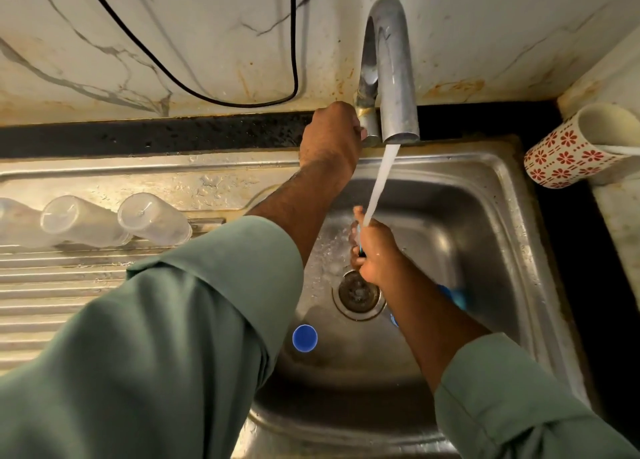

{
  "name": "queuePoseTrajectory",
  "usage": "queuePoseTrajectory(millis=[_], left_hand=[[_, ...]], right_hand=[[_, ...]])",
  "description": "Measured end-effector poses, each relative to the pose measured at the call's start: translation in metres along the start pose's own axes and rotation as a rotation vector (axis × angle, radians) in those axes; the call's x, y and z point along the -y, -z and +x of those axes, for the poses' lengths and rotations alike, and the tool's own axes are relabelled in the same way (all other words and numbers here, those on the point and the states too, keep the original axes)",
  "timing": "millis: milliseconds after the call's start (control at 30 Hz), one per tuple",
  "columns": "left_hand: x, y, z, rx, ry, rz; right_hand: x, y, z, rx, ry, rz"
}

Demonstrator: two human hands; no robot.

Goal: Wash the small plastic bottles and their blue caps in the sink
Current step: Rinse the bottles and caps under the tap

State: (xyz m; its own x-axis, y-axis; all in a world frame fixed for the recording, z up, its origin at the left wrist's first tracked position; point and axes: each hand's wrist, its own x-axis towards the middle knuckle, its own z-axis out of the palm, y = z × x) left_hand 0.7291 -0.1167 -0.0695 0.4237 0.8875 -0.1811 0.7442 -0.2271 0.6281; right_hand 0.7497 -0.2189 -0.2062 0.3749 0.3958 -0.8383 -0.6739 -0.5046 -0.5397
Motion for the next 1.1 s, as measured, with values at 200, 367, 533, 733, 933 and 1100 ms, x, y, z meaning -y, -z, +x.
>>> queuePoseTrajectory(millis=[200, 367, 533, 733, 933, 1100], left_hand=[[0.000, 0.000, 0.001, 0.008, -0.001, 0.015], [-0.002, 0.002, -0.001, 0.010, 0.004, 0.002], [-0.002, 0.002, 0.000, 0.013, 0.005, -0.006], [-0.003, 0.000, -0.001, 0.016, 0.007, -0.008], [-0.001, -0.001, 0.000, 0.003, 0.004, -0.026], [-0.001, -0.001, 0.000, 0.003, 0.013, -0.016]], right_hand=[[-0.002, 0.006, -0.005, 0.162, 0.105, 0.096], [-0.017, 0.012, -0.002, 0.044, 0.551, -0.362], [-0.024, 0.020, 0.001, 0.014, 0.675, -0.494], [-0.028, 0.032, -0.015, 0.150, 0.582, -0.333], [-0.027, 0.042, -0.017, 0.223, 0.609, -0.234], [-0.020, 0.029, -0.016, 0.325, 0.258, 0.302]])
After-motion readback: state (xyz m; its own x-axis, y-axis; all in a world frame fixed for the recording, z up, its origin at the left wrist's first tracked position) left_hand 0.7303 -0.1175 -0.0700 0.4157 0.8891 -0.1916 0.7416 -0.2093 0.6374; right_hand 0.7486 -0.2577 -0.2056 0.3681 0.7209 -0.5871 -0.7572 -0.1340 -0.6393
